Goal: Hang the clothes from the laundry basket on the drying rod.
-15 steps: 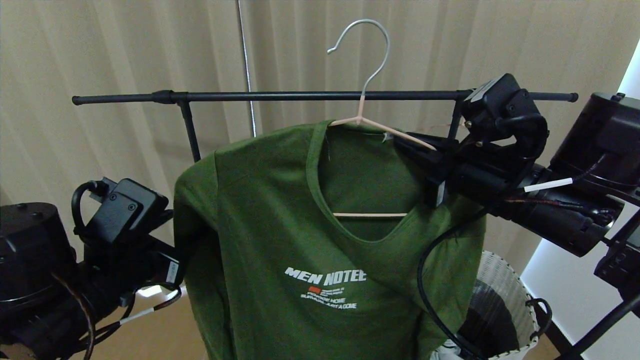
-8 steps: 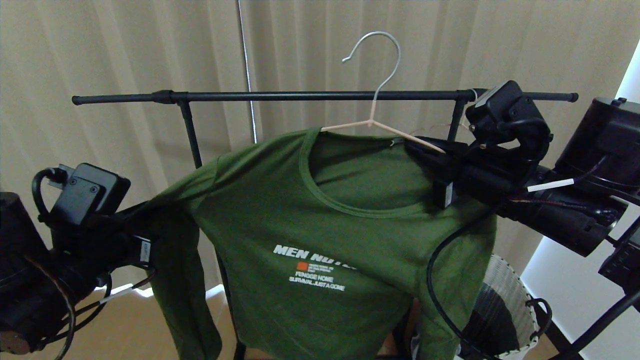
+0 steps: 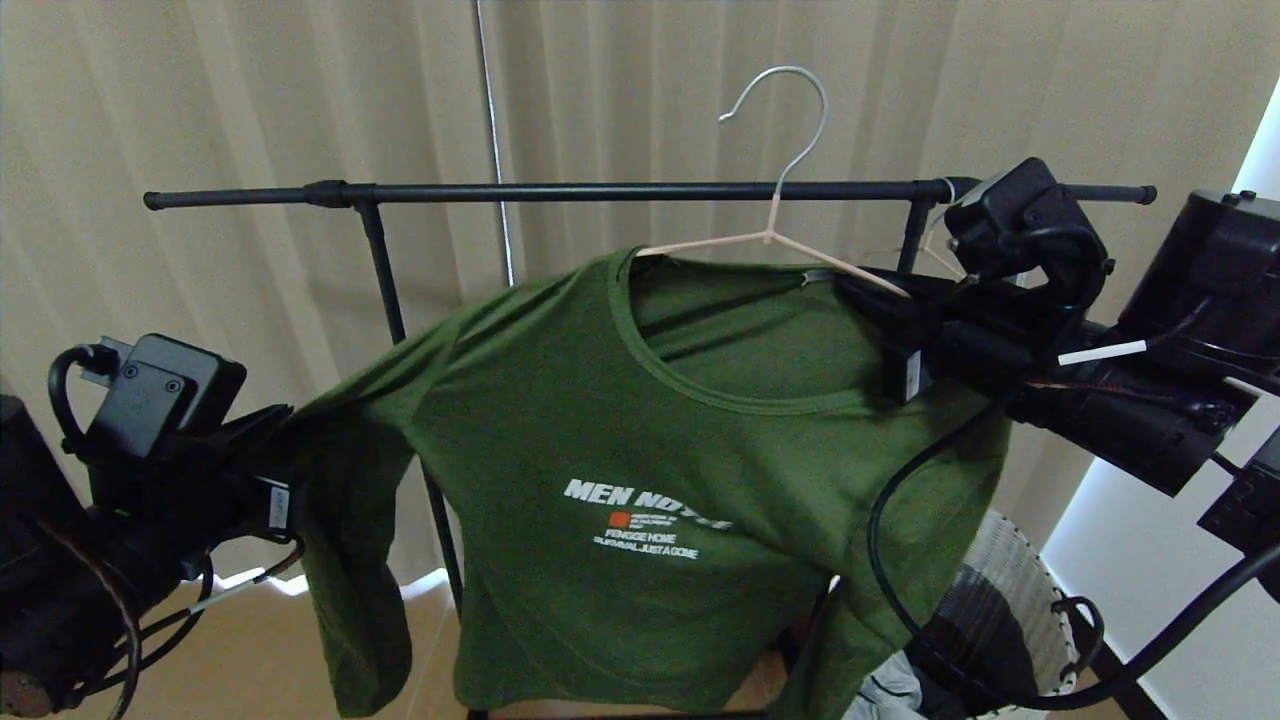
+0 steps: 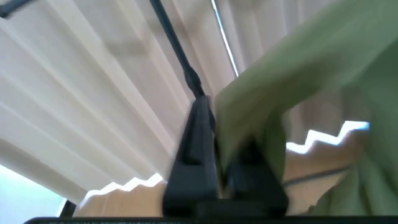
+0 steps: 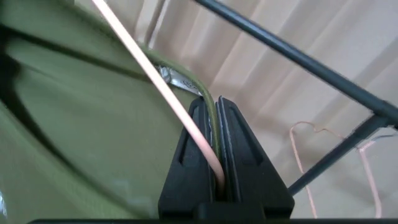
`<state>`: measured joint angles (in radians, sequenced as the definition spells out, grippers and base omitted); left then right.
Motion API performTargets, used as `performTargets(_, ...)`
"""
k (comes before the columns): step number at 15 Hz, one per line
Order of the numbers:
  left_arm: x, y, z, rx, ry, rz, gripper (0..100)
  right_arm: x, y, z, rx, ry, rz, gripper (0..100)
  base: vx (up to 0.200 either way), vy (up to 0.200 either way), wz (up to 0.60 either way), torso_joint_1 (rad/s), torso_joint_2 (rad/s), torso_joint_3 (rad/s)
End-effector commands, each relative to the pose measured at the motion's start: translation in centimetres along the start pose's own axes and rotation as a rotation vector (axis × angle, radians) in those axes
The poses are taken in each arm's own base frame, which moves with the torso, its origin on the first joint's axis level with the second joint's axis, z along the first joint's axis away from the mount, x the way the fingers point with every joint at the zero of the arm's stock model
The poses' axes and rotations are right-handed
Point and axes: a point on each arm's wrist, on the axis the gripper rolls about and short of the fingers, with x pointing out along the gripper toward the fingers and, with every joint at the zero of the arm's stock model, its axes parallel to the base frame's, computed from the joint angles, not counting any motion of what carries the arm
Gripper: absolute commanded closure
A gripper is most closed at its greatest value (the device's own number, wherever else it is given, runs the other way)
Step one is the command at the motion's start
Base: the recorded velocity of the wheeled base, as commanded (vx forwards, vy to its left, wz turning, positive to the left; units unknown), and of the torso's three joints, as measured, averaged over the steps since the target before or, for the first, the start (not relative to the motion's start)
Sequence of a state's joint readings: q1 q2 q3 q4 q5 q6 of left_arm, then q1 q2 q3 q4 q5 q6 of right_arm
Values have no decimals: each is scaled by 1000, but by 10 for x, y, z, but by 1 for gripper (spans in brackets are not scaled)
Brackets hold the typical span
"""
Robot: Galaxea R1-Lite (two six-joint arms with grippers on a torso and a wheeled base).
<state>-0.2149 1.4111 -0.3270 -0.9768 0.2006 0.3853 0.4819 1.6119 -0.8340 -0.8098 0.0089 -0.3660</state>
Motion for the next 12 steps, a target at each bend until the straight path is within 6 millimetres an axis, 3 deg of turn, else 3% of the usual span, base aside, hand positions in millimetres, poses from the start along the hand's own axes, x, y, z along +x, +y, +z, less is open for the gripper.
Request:
performTargets(1,-3,-3,-2,3,6,-13,0,1,1,0,-1,0,3,100,0,0,0,0,0,0)
performTargets(5,-21,6,5,-12,-53,12,0,0,2,-8,-3,107,-31,100,0,0,0,0,0,0)
performTargets(8,-41,11,13,-14,-97,-71,0,-3,-4,0,-7,152,-81,100,0,0,0,0,0,0)
performTargets(12,-58,16,24,-128,-125,-215,0,-24,-14,4,-16,327,-147,100,0,0,0,0,0,0)
